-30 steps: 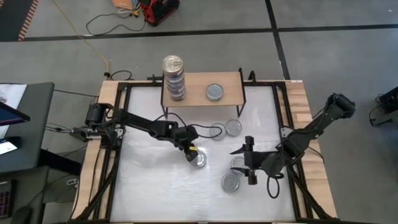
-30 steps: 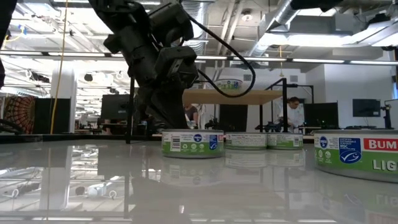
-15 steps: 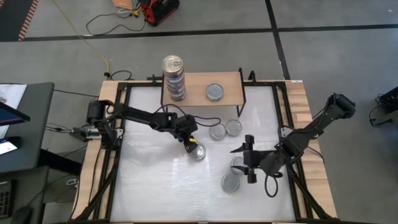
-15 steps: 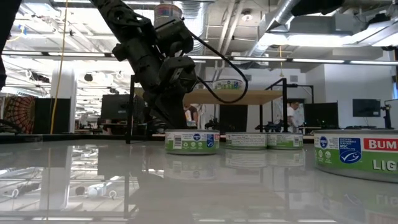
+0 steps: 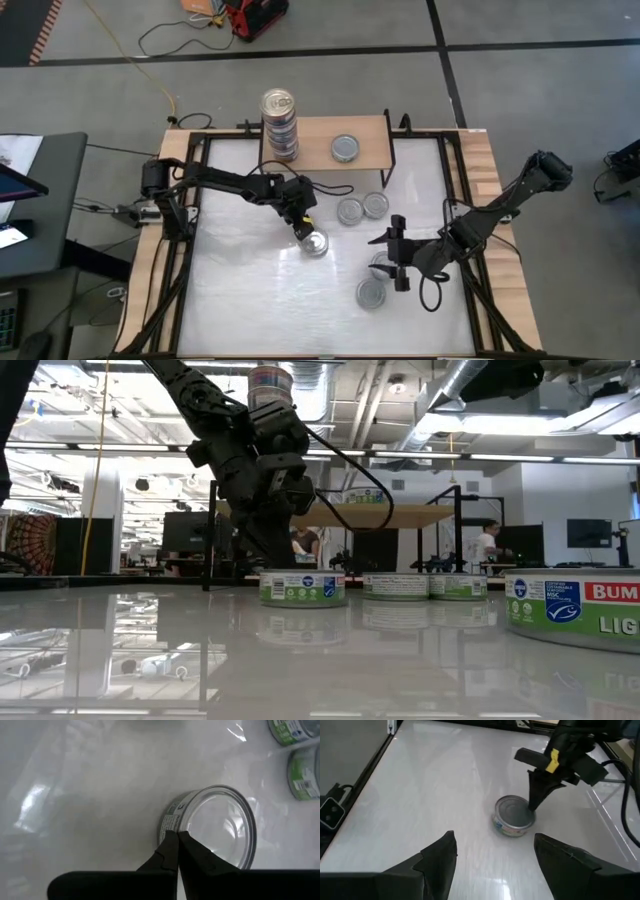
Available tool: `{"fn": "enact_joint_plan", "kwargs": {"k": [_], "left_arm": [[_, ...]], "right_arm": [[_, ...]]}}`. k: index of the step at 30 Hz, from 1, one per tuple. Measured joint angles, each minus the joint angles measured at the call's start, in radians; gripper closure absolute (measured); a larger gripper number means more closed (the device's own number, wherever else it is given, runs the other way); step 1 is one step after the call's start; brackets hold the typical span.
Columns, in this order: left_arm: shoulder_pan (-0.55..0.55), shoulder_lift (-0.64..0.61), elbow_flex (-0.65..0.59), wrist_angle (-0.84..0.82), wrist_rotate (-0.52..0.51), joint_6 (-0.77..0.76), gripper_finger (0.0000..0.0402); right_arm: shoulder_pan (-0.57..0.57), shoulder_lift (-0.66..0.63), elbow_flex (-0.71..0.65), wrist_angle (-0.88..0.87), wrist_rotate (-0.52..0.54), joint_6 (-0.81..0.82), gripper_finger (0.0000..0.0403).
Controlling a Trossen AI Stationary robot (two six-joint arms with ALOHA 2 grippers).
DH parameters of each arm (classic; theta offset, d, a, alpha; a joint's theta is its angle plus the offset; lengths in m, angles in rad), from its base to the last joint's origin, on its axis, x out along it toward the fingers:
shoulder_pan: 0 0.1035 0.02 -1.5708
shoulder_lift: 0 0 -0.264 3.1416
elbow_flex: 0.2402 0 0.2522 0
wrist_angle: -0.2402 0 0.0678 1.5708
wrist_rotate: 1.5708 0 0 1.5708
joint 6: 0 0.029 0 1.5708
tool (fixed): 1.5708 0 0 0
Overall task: Stack canned seafood by type on shelf
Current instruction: Stack the green tuna can on top of the green tuna can
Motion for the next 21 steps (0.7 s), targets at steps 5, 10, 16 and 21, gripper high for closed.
{"fn": "enact_joint_plan", "kwargs": {"k": [5,10,16,21], "left_arm": [[-0.041,-0.001,0.0,0.012,-0.081,-0.012,0.0401],[-0.112,-0.031,0.001,-0.012,-0.27,0.002,0.0401],[-0.208,-0.133,-0.001,-0.059,-0.463,0.008,0.0401],[-0.266,-0.227,-0.001,-0.097,-0.523,-0.009,0.0401]], "right_arm": [[0.0,0.0,0.0,0.004,0.0,0.011,0.0113],[0.0,0.0,0.0,0.027,0.0,0.011,0.0113],[0.0,0.0,0.0,0.028,0.004,0.011,0.0113],[0.0,0.001,0.0,0.034,0.007,0.014,0.0113]]}}
